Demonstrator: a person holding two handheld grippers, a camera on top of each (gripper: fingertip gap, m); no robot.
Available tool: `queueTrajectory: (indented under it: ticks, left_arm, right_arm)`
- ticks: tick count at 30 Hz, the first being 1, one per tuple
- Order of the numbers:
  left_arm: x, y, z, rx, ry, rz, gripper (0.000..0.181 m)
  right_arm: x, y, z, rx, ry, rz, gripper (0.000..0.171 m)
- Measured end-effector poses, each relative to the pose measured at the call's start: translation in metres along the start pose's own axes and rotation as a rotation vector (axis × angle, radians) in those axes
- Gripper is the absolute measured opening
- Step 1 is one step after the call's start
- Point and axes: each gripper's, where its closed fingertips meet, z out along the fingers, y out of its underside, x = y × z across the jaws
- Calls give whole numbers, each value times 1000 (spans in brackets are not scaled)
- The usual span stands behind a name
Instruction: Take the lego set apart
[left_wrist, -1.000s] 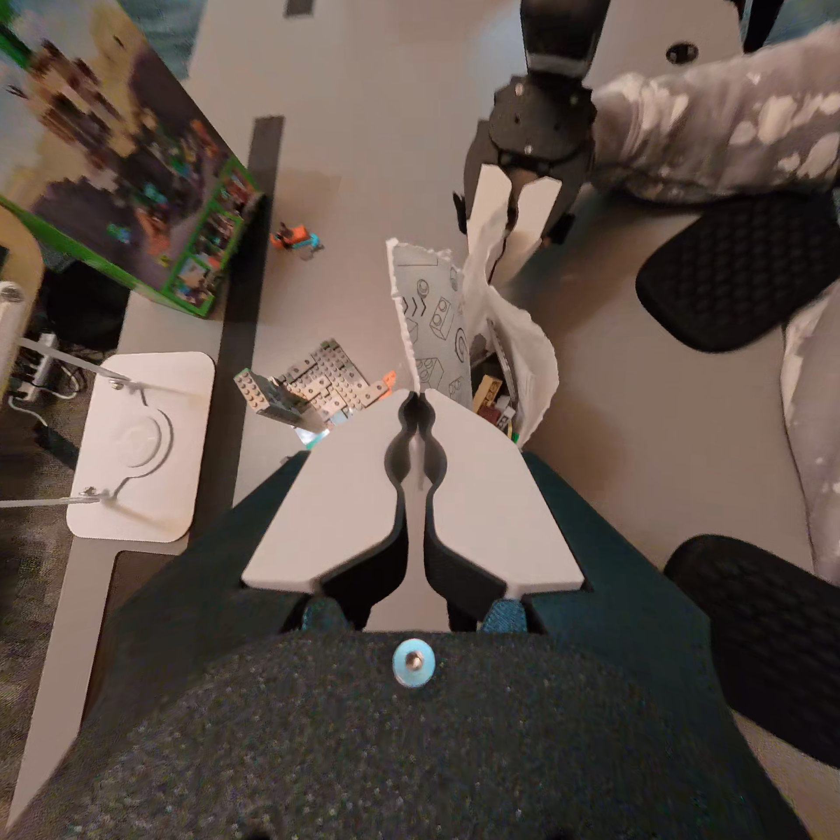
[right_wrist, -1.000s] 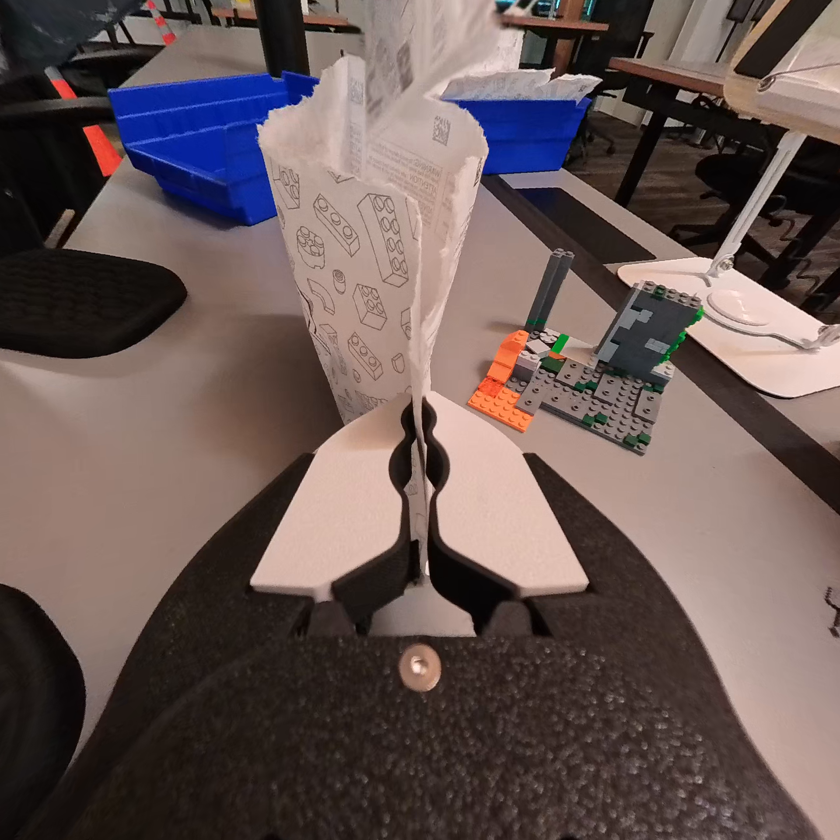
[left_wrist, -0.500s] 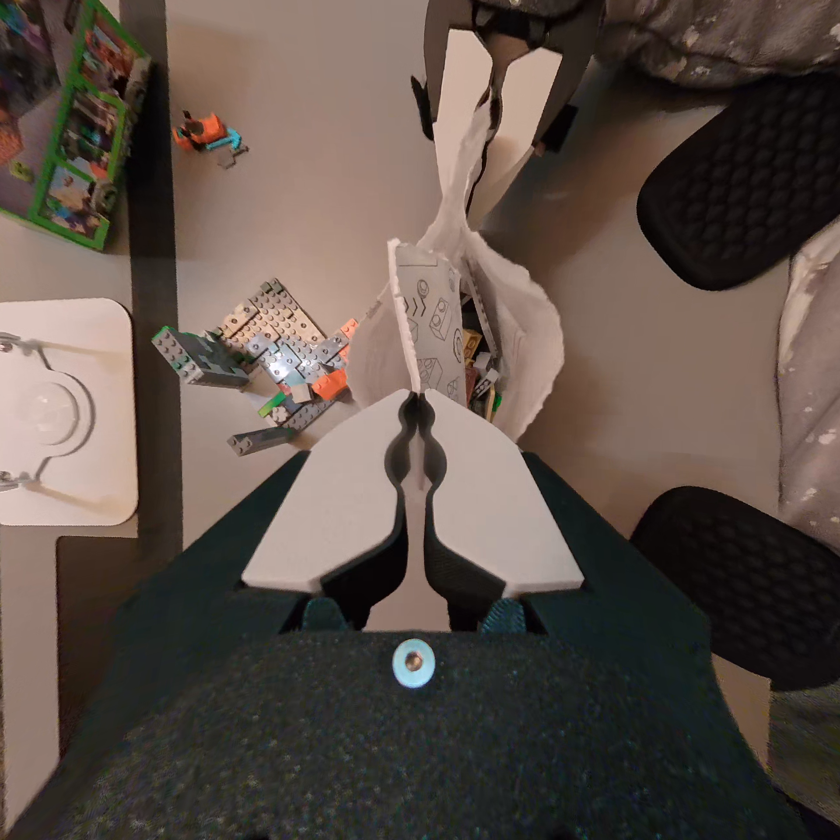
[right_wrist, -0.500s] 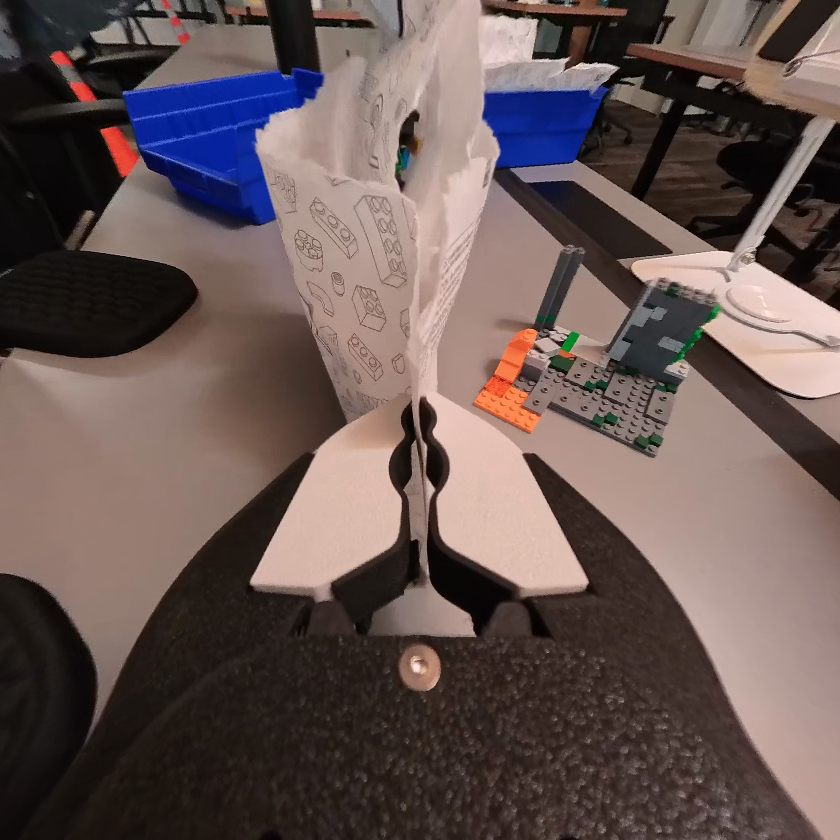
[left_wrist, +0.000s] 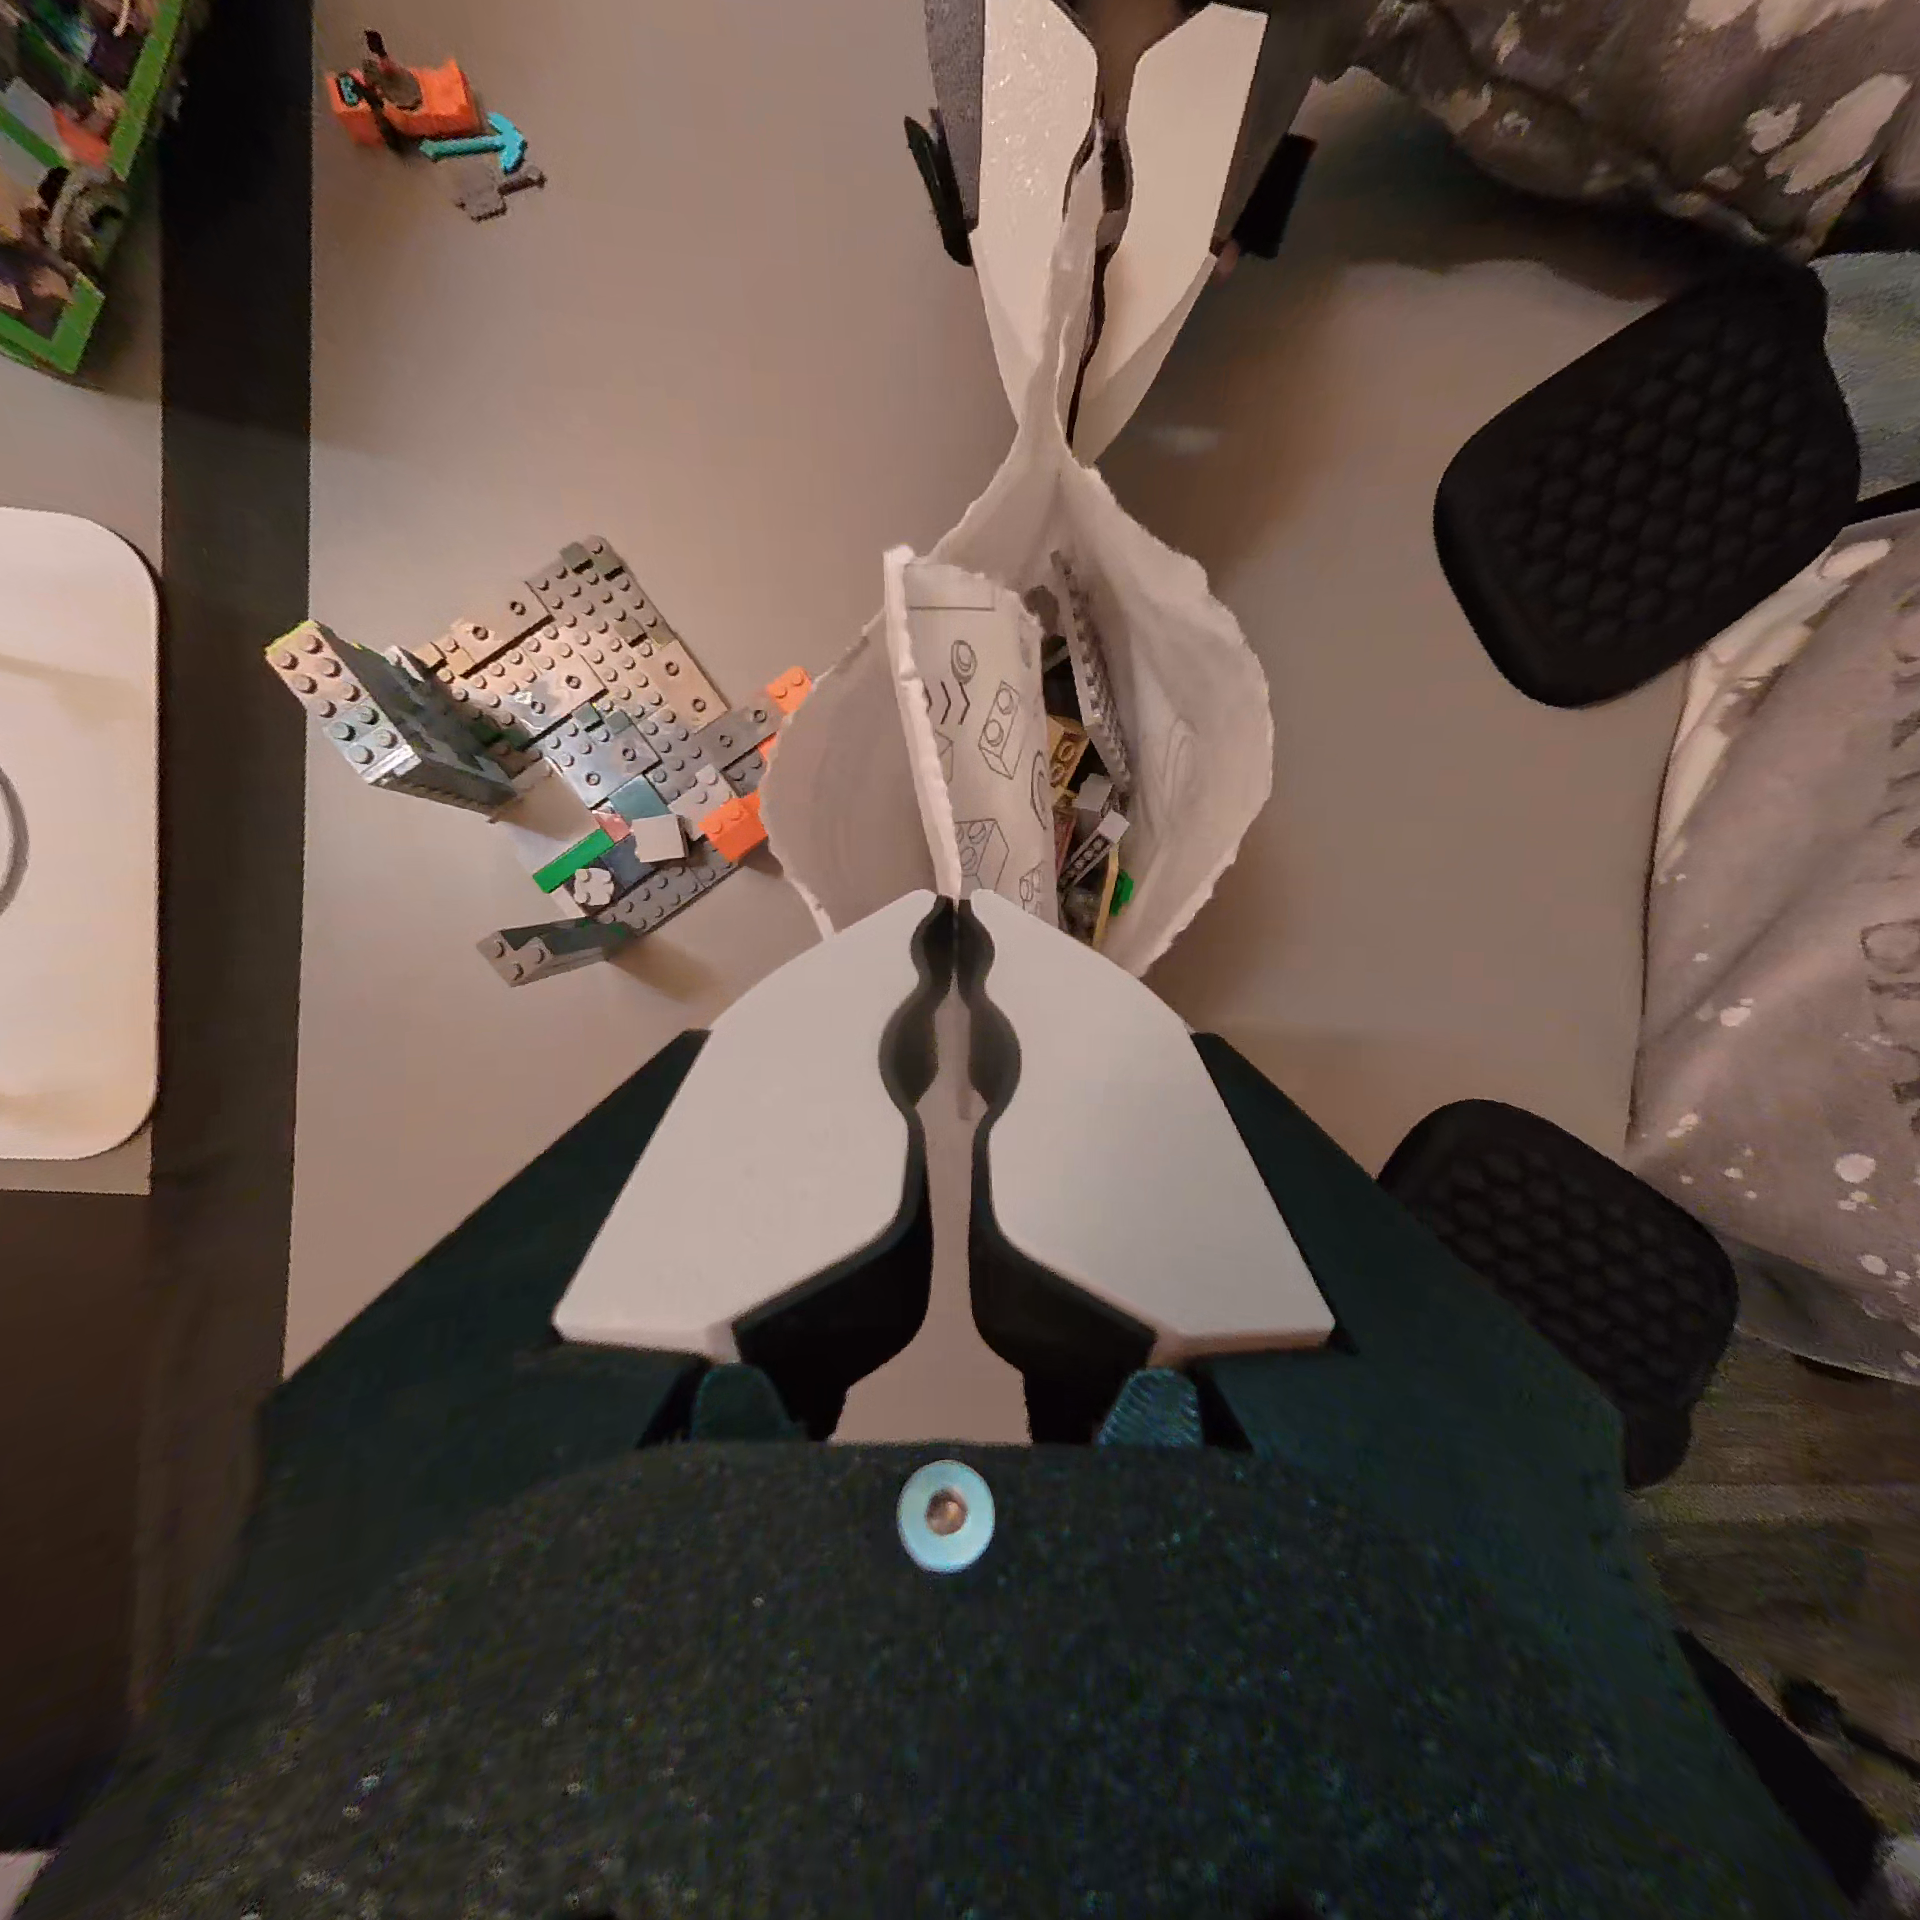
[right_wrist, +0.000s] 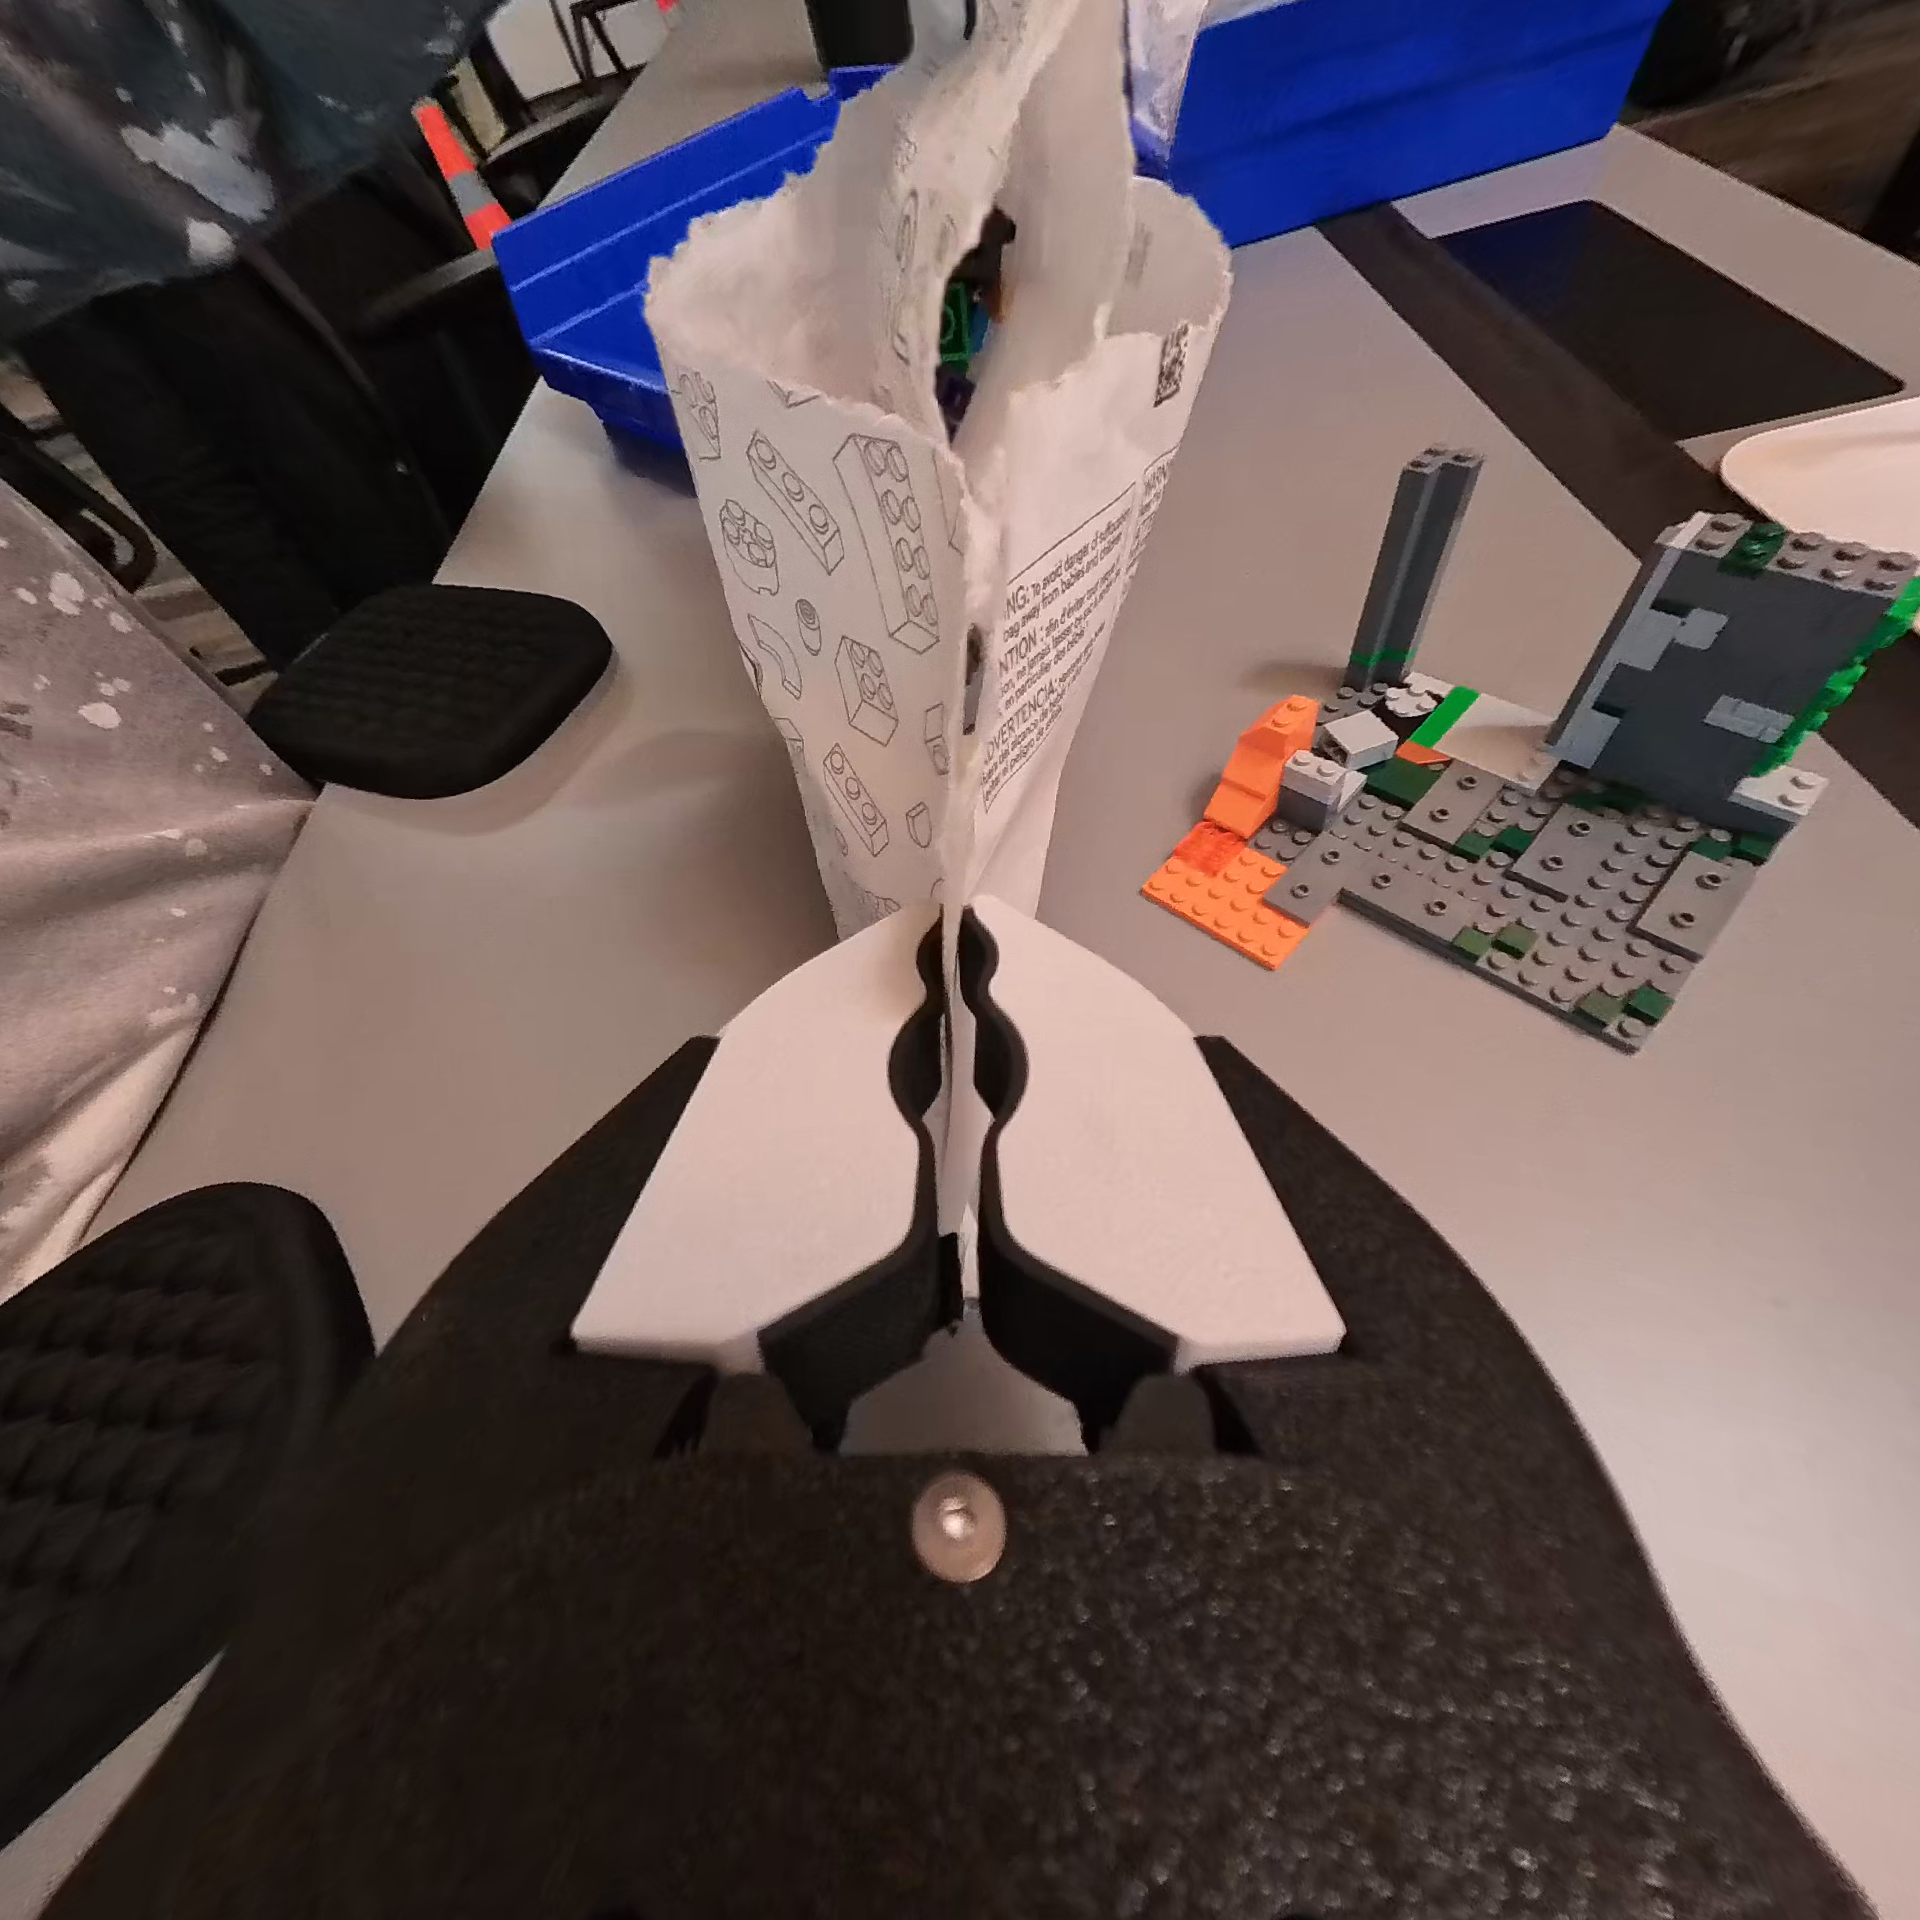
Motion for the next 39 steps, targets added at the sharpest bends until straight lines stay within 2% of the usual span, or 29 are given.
queueTrajectory:
  ticks: [6,19,23,28,31,33,36,39]
  left_arm:
    - [-3,0,5,0,55,-31,0]
    - [-1,3,12,-31,70,15,0]
    - [6,-6,-7,17,80,53,0]
    - [-4,-16,-72,181,23,24,0]
    - [-16,5,-102,201,31,-57,0]
    - [-22,33,-104,159,85,-136,0]
    - [-21,82,-84,90,229,-245,1]
    - [-18,130,-46,16,368,-333,1]
  right_arm:
    - [-4,1,0,18,-6,-5,0]
    - [-10,2,0,13,-3,-28,0]
    - [-14,3,0,5,8,-42,0]
    - [-20,4,-1,5,-15,-47,0]
    - [-25,6,-2,-2,-38,-54,0]
    - [-27,6,-3,-6,-48,-59,0]
    - [-27,7,-4,-7,-44,-62,0]
    - [-22,7,-6,-15,-44,-37,0]
